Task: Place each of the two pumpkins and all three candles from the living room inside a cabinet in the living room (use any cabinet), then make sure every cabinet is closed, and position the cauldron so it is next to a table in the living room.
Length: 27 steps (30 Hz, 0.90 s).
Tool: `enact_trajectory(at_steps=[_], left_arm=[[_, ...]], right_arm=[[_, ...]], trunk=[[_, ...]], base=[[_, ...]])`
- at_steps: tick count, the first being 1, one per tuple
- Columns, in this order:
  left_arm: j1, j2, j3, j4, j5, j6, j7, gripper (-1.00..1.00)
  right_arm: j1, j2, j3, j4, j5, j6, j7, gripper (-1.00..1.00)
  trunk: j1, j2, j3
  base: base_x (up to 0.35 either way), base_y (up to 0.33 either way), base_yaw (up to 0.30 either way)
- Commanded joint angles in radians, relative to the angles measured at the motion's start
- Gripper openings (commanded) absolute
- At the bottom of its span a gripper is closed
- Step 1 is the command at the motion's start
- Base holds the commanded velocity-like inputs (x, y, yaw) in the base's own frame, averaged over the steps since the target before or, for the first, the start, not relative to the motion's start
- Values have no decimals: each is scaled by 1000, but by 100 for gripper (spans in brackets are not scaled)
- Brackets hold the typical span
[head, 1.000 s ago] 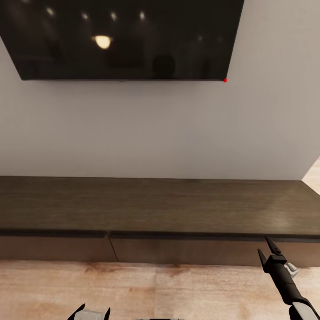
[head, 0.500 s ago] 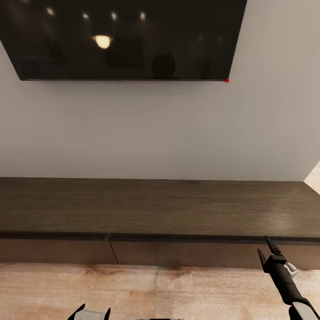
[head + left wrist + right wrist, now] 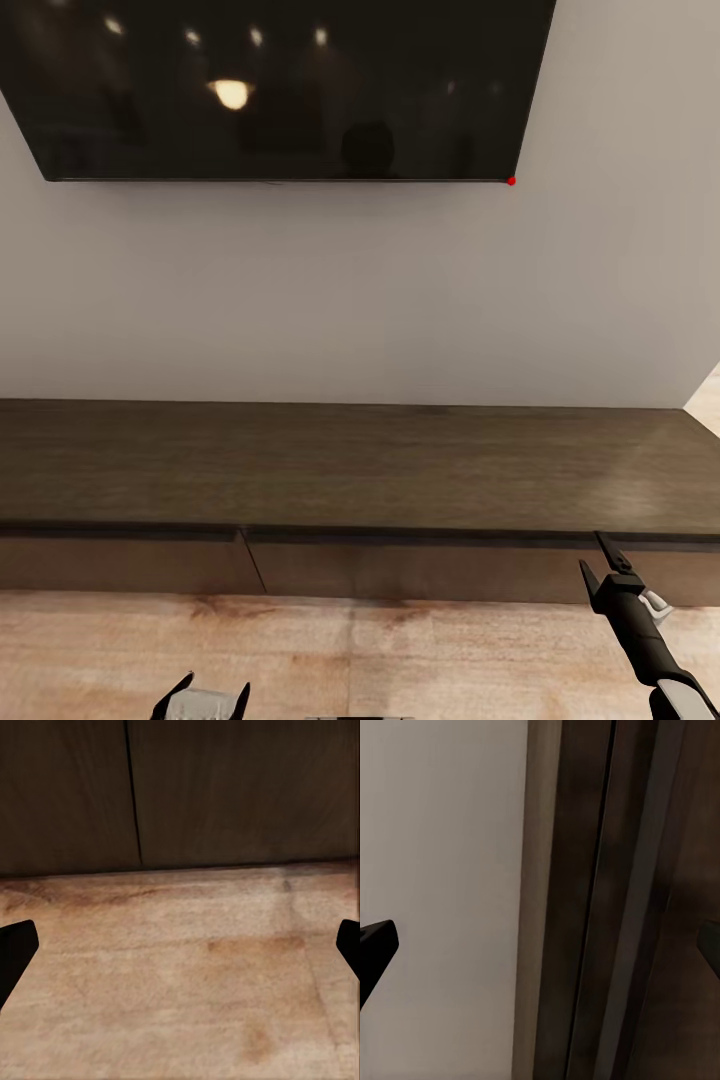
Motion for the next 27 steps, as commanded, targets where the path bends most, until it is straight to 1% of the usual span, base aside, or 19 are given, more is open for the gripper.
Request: enact_trajectory(at_steps=[1,3,5,8,11,16,24,27], left_arm=[[18,1,-1,-39,2,1,-6,100],[52,1,-1,-90,2,2,-12,100],[121,0,-2,-174,3,7,-19,100],[155,0,-5,-217,3,9,-22,100],[170,0,-18,-236,3,10,-24,100],[178,1,-34,-245,3,11,-24,100],[180,0,-41,-245,3,11,-25,100],[179,-1,-50,-245,2,11,-24,100]], right_arm=[[-1,0,-2,1,-5,8,2,100],[-1,0,-2,1,-5,8,2,100],[-1,0,-2,1,-5,8,2,100],[-1,0,-2,1,-5,9,2,100],[-1,0,-2,1,-5,9,2,100],[-1,0,-2,1,-5,8,2,100],[-1,0,-2,1,-5,8,2,100],[-1,0,-2,1,-5,8,2,100]], trunk=[[0,0,-1],[0,0,-1],[0,0,-1],[0,0,-1],[0,0,-1],[0,0,-1],[0,0,-1],[0,0,-1]], base=[[0,0,0],[0,0,0],[0,0,0],[0,0,0],[0,0,0],[0,0,0],[0,0,0],[0,0,0]])
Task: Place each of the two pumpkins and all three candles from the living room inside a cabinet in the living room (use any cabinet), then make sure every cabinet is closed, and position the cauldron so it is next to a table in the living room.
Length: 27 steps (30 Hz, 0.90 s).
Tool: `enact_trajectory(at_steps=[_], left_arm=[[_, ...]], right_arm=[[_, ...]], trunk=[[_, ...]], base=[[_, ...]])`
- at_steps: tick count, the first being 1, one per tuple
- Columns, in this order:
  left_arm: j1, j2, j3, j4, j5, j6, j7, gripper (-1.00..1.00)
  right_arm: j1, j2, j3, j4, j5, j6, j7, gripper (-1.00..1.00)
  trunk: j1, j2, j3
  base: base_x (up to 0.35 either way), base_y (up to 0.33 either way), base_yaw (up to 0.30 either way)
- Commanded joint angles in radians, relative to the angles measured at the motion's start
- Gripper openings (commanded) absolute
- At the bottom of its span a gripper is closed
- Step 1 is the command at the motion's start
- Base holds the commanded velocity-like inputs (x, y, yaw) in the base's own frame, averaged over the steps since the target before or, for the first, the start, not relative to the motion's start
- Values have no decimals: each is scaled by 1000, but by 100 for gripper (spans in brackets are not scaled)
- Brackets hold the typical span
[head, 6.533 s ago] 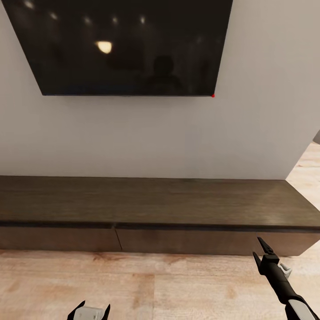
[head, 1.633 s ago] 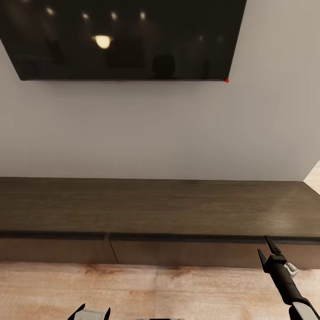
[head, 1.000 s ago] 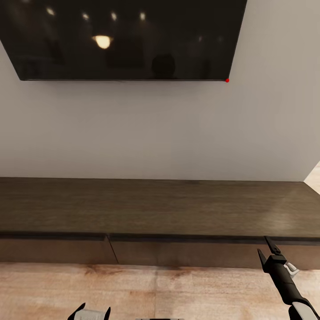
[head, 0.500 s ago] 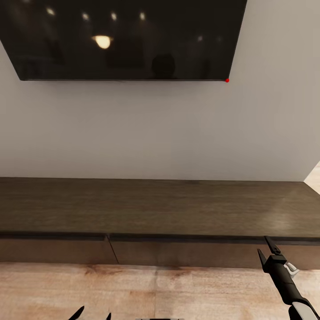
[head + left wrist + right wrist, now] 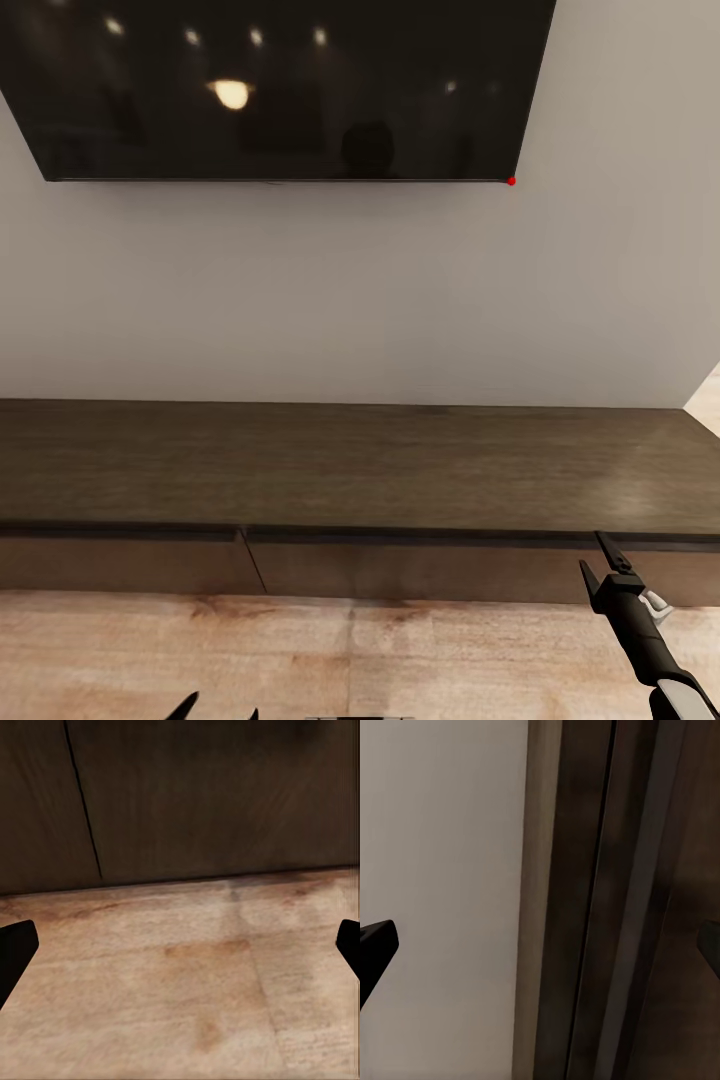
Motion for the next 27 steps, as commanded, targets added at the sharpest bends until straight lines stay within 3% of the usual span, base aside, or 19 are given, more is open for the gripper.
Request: enact_trajectory(at_steps=[1,8,27], left_arm=[[0,0,-4,0,1,-2,-2,100],[-2,0,-51,3,-3,3,6,100],[-1,0,-61,5,-2,-1,8,100]], right_arm=[[-1,0,-2,1,-5,8,2,100],[-1,0,-2,1,-5,8,2,100],[-1,0,-2,1,-5,8,2,100]], trunk=[[0,0,-1],[0,0,-1],[0,0,-1]], base=[[0,0,0],[0,0,0],[29,12,0]])
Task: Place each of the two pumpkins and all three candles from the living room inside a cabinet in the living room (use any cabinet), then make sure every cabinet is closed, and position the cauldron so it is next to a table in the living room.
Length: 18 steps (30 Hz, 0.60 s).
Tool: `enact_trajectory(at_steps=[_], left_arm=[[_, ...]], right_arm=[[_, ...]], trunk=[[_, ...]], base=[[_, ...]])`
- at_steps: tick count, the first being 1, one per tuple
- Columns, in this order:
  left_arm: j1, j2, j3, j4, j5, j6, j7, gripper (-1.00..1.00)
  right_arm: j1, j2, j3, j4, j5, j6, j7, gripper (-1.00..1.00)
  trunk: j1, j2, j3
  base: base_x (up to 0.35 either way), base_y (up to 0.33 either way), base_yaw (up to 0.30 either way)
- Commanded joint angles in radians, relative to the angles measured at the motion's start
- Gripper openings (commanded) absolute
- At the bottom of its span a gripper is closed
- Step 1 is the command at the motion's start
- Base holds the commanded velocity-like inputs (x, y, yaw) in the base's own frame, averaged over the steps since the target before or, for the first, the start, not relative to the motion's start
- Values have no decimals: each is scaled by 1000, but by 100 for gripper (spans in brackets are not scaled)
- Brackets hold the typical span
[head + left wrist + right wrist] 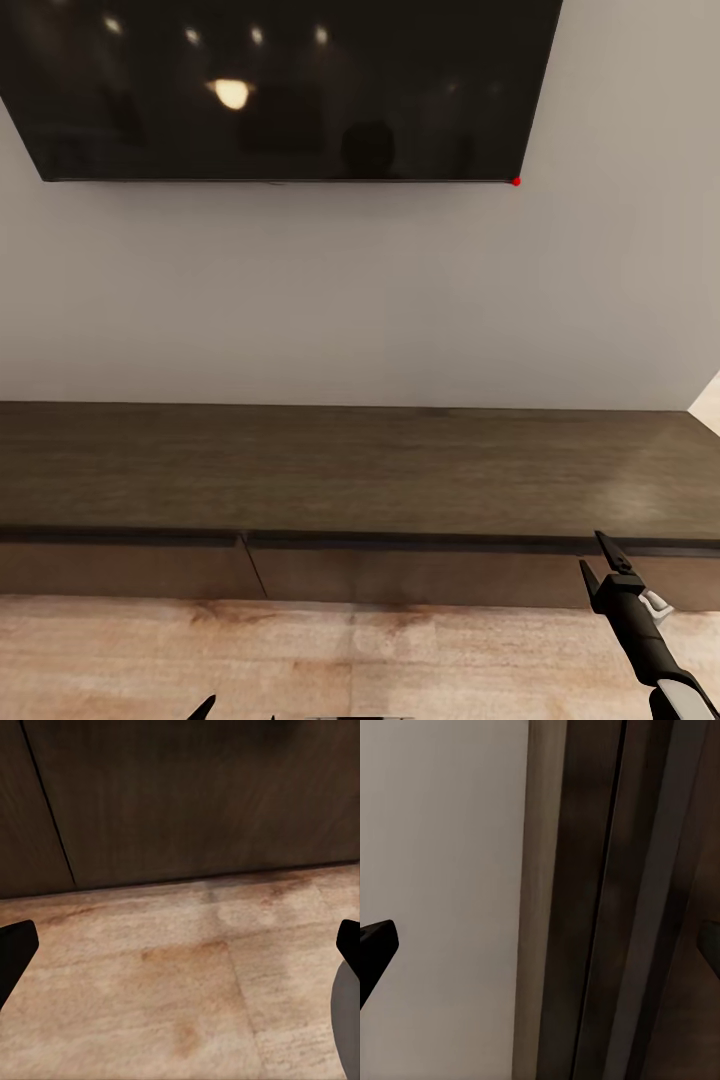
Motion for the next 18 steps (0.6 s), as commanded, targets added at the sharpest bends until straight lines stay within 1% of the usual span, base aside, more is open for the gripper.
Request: enact_trajectory(at_steps=[1,9,18], left_arm=[[0,0,0,0,1,-3,-2,100],[0,0,0,1,3,-2,-2,100],[0,0,0,1,2,-3,-2,100]], right_arm=[[-1,0,-2,1,-5,8,2,100],[-1,0,-2,1,-5,8,1,100],[-1,0,-2,1,-5,8,1,100]], trunk=[[0,0,-1],[0,0,-1],[0,0,-1]], base=[[7,3,0],[4,1,0],[34,0,0]])
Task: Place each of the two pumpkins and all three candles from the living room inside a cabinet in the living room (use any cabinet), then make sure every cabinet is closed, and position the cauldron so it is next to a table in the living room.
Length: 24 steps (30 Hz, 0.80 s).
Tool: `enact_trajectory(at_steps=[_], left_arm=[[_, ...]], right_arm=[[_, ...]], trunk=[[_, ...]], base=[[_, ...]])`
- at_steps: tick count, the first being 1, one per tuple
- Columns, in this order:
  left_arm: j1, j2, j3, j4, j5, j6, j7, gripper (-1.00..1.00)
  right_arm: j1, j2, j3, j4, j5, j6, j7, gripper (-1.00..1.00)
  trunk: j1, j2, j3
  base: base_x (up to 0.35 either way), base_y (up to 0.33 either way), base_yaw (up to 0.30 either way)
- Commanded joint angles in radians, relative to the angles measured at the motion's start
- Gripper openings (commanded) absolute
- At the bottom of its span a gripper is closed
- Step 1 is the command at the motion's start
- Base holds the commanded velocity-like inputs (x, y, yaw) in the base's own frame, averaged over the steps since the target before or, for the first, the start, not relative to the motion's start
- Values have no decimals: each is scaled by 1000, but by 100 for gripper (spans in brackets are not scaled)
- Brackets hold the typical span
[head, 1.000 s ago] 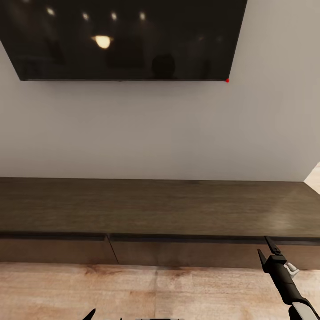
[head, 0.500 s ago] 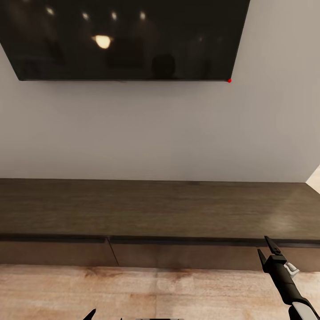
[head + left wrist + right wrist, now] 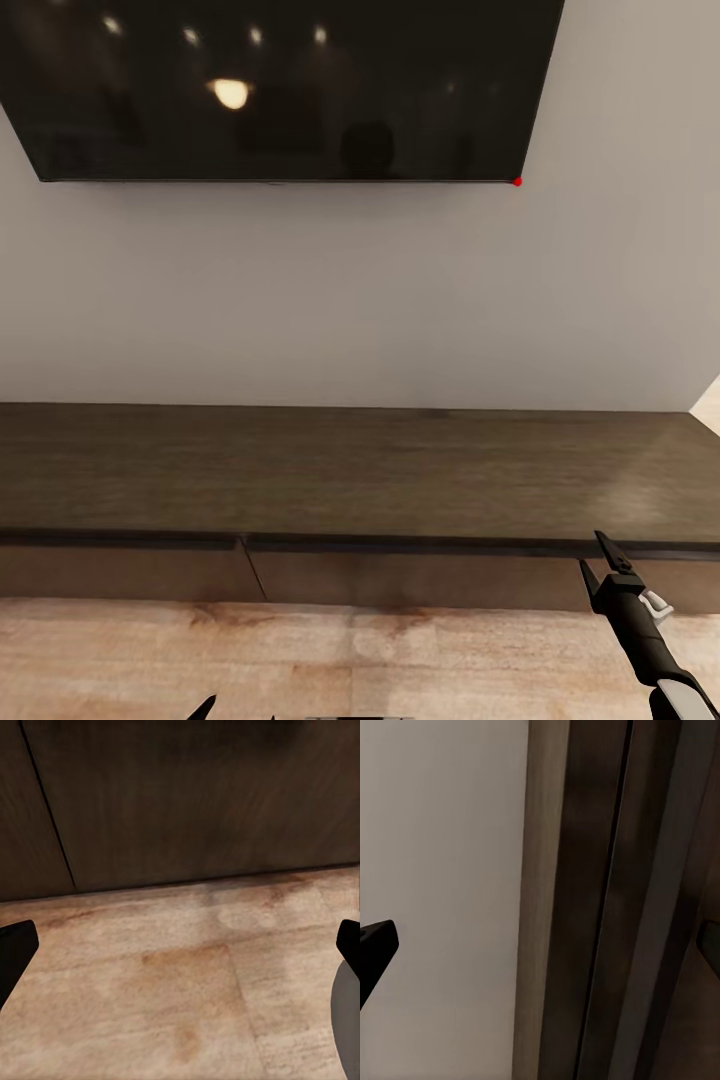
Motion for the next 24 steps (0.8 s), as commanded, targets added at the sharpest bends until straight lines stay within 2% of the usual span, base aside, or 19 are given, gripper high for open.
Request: enact_trajectory(at_steps=[1,13,15,21,24], left_arm=[[0,0,0,0,2,-2,-2,100],[0,0,0,0,1,-7,-2,100],[0,0,-1,0,1,-7,-2,100],[0,0,-2,1,1,-8,-2,100],[0,0,-2,1,1,-8,-2,100]], right_arm=[[-1,0,-2,1,-5,8,2,100],[-1,0,-2,1,-5,8,2,100],[-1,0,-2,1,-5,8,2,100],[-1,0,-2,1,-5,8,2,100],[-1,0,-2,1,-5,8,3,100]], trunk=[[0,0,-1],[0,0,-1],[8,-14,-7],[8,-15,-11],[9,-15,-22]], base=[[7,0,0],[1,0,0],[0,0,0],[0,0,0],[0,0,0]])
